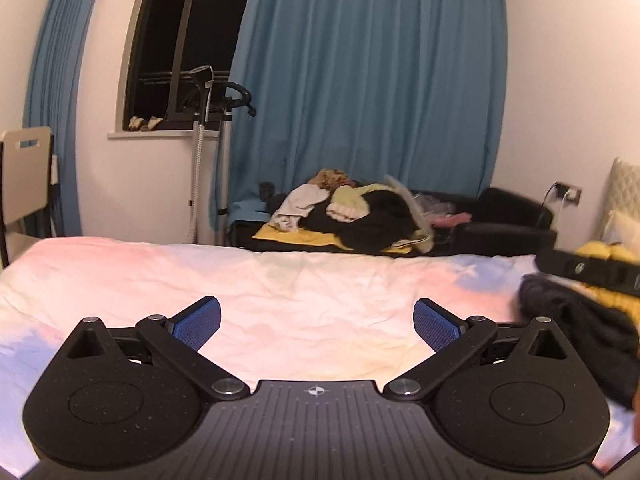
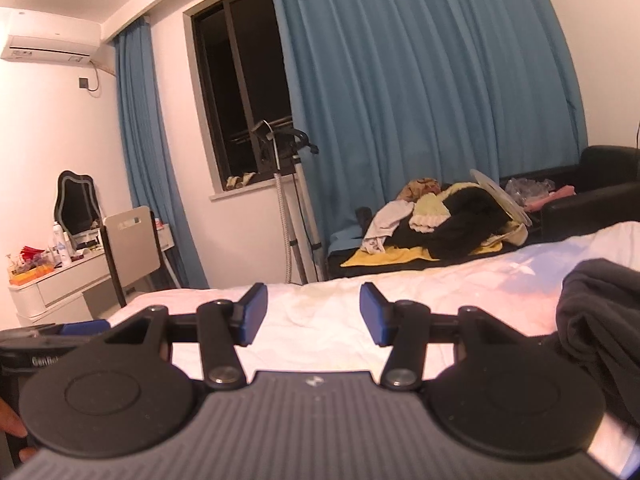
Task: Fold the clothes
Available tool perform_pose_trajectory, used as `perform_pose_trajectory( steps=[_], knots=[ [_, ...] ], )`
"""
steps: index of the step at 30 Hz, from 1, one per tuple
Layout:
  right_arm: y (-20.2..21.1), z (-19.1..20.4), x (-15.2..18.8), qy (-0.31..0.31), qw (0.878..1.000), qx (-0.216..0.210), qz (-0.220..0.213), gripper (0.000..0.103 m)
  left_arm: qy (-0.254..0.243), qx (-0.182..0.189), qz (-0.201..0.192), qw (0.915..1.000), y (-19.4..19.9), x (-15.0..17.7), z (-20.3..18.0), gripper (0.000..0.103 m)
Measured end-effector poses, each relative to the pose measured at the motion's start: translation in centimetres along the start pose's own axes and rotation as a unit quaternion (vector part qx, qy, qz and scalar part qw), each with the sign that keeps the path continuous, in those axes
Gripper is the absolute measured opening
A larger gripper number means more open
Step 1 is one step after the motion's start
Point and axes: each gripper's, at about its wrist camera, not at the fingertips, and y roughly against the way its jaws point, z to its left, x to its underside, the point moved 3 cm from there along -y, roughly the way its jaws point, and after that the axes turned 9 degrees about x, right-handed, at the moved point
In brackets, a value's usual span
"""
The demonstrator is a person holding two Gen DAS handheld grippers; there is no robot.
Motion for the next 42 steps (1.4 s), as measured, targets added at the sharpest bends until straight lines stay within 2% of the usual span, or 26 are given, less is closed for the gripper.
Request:
perform_pose_trajectory(
  steps=[6, 11, 13, 15, 17, 19, 23, 26, 32, 42],
  knots=[
    [-1.7, -0.1, 1.7, 0.025, 0.999, 0.023, 0.004, 0.052, -0.006, -0.016, 0.001, 0.9999, -1.4, 1.0, 0.4, 0.103],
    [-2.3, -0.3, 2.4, 0.032, 0.999, 0.027, 0.011, 0.055, -0.019, 0.003, -0.005, 0.9998, -1.1, 0.8, -0.3, 0.103],
    [-2.5, -0.5, 2.6, 0.032, 0.999, 0.030, 0.012, 0.063, -0.020, 0.008, -0.014, 0.9997, -0.8, 0.8, -0.6, 0.103],
    [-2.7, -0.6, 2.9, 0.034, 0.999, 0.033, 0.013, 0.063, -0.018, 0.009, -0.018, 0.9996, -0.7, 0.8, -0.7, 0.103],
    [-2.9, -0.7, 3.1, 0.033, 0.999, 0.037, 0.016, 0.069, -0.015, 0.007, -0.017, 0.9997, -0.7, 0.9, -0.6, 0.103],
    [-3.0, -0.8, 3.2, 0.030, 0.999, 0.042, 0.017, 0.084, -0.012, 0.003, -0.014, 0.9998, -1.0, 1.1, -0.3, 0.103],
    [-3.3, -0.9, 3.6, 0.037, 0.998, 0.054, 0.020, 0.089, -0.006, -0.013, -0.007, 0.9999, -1.4, 1.5, 0.6, 0.103],
    [-3.5, -1.2, 3.9, 0.033, 0.997, 0.058, 0.027, 0.103, -0.004, -0.030, -0.001, 0.9995, -1.9, 1.7, 1.4, 0.103],
    [-3.3, -1.1, 4.0, 0.046, 0.997, 0.058, 0.023, 0.103, 0.026, -0.037, 0.001, 0.9990, -2.0, 1.4, 2.3, 0.103],
    [-3.0, -1.7, 3.8, 0.038, 0.996, 0.073, 0.021, 0.103, 0.008, -0.041, 0.001, 0.9991, -1.5, 1.6, 1.3, 0.103]
  ],
)
